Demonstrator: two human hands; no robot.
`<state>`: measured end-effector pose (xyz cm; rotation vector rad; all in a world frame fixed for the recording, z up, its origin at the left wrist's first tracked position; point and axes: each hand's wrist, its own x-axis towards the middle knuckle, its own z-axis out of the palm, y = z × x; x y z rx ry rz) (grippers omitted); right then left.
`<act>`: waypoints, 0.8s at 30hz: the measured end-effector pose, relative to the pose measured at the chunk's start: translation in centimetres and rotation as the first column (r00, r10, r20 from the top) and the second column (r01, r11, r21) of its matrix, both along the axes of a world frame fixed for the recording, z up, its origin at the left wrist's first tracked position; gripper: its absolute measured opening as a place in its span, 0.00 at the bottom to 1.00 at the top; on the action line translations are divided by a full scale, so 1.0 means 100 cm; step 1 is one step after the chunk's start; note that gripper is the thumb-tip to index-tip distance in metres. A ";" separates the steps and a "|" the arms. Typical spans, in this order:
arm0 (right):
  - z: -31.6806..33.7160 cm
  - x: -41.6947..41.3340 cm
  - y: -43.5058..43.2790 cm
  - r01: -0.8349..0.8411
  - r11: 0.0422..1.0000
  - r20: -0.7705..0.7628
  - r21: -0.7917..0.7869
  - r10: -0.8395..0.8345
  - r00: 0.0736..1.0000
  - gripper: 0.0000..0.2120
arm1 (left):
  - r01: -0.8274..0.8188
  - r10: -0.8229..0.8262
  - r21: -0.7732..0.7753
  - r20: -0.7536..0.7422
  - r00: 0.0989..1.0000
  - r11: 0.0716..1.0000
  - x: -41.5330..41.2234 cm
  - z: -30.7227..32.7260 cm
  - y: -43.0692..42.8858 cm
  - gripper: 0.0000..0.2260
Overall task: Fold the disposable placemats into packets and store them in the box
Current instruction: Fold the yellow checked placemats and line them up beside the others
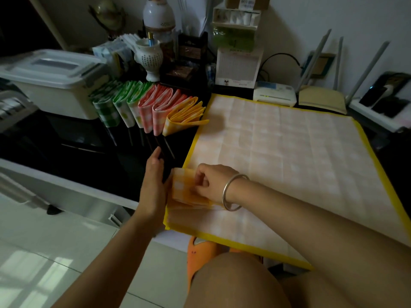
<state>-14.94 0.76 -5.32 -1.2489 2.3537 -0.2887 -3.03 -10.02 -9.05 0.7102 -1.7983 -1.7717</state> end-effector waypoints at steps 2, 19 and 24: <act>-0.005 0.005 -0.001 -0.018 1.000 -0.110 -0.003 0.018 0.994 0.08 | 0.082 -0.064 -0.301 0.069 0.996 0.950 0.003 -0.011 -0.002 0.26; 0.031 -0.008 -0.020 0.033 0.956 -0.141 0.291 0.009 0.990 0.32 | 0.449 0.068 -0.755 0.542 0.838 0.478 0.005 -0.047 -0.013 0.30; 0.055 0.001 -0.036 -0.123 0.824 -0.118 0.554 0.224 0.968 0.15 | 0.480 0.048 -0.750 0.559 0.828 0.454 0.009 -0.048 -0.016 0.29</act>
